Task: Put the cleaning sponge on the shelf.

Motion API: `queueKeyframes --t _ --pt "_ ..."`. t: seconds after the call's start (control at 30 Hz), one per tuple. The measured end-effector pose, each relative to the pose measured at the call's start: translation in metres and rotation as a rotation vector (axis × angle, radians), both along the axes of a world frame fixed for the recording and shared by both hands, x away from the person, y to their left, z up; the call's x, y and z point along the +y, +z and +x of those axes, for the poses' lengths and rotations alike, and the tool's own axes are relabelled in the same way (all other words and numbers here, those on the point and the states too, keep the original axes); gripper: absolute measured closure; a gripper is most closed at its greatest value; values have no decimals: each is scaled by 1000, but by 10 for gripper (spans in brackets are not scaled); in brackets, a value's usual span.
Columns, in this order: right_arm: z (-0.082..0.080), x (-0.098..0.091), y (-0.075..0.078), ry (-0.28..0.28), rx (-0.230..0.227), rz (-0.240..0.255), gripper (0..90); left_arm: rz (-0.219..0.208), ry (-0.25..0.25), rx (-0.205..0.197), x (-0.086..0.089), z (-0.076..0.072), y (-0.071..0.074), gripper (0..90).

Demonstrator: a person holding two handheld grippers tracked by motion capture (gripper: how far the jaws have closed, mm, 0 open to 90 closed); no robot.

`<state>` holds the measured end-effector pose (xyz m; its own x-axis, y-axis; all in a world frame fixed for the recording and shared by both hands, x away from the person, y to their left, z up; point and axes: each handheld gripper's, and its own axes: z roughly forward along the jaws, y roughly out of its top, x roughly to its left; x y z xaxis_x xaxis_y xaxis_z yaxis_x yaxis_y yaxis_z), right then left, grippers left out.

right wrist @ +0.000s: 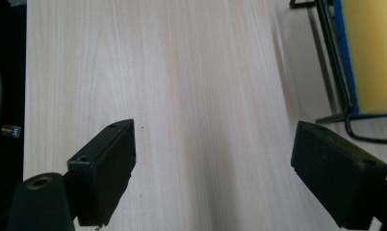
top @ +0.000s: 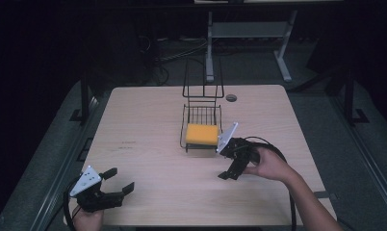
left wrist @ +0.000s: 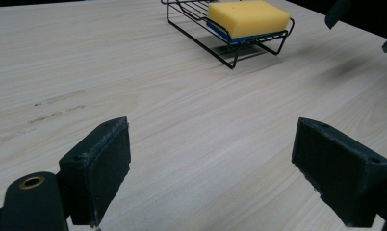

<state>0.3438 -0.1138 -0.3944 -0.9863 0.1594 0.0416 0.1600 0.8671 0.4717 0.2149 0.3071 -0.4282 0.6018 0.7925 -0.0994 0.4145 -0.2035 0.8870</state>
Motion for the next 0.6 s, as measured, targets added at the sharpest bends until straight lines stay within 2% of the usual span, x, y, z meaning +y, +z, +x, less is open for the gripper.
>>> queueKeyframes --t 0.6 --pt "-19 -22 -11 -27 -4 -8 153 6 0 -1 0 0 0 128"
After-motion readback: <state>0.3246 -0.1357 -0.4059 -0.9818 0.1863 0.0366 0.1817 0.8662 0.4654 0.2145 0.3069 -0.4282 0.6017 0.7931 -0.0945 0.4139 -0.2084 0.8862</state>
